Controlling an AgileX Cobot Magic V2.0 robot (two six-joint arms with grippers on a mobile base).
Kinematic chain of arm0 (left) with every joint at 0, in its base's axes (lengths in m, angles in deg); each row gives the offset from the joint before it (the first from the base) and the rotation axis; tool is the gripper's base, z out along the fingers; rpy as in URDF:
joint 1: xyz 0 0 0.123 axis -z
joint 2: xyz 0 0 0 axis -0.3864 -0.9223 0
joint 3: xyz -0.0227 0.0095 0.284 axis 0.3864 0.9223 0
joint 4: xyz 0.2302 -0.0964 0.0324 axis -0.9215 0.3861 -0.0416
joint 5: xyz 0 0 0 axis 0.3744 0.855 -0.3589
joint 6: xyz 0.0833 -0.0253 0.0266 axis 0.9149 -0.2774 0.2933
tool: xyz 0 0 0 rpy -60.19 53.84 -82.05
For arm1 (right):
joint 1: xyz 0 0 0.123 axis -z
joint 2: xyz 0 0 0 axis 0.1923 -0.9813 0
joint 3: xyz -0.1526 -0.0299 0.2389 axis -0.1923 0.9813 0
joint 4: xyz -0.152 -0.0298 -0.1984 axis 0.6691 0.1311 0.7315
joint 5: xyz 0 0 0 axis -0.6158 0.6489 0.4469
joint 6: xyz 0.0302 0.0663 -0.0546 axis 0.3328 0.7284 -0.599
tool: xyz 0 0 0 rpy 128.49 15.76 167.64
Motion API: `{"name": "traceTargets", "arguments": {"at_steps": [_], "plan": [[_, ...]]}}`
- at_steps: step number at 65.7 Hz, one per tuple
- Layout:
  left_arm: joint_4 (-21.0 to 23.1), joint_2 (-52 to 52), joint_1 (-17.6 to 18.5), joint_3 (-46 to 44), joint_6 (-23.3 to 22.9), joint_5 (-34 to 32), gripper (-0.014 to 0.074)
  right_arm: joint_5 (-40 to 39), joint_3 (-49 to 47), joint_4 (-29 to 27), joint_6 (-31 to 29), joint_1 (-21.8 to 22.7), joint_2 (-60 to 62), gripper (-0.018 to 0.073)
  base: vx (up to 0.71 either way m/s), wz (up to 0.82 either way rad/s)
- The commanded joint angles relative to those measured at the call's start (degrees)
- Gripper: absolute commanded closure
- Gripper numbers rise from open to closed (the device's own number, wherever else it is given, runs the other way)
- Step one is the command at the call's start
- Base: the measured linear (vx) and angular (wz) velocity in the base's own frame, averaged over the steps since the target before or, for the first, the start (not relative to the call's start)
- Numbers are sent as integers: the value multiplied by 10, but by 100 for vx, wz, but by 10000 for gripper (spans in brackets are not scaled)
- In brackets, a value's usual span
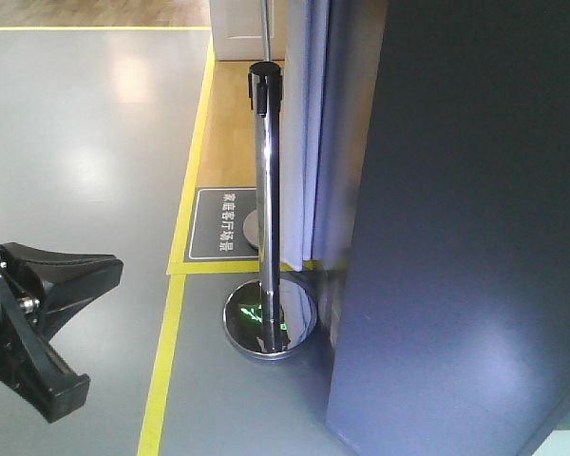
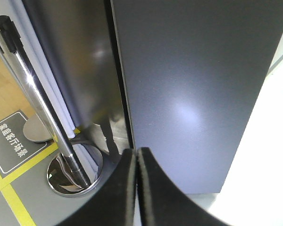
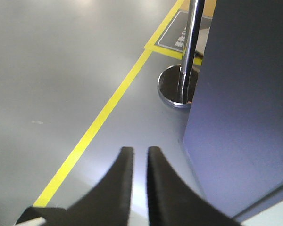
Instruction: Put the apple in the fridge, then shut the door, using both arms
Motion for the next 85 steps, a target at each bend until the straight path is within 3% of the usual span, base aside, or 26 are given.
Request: {"name": "traceTargets", "arguments": {"at_steps": [1,31,38,53,60,85], "plan": [[5,6,-1,-14,-4,-35,602,-74,-12,-3,-1,3,-31,570,0,0],[5,6,-1,-14,-4,-35,602,-319,-12,64,5,3,-163,568,0,0],[5,6,-1,-14,-4,-35,602,-360,-12,90,47,3,-207,568,0,0],[5,6,-1,-14,-4,-35,602,-374,-30,214,149,8,-338,565,0,0],[5,6,-1,-14,-4,-35,602,-371,-70,252,183,49,-395,562,0,0],[5,6,-1,-14,-4,-35,602,-444,-166,255,176,199,-453,561,0,0]]}}
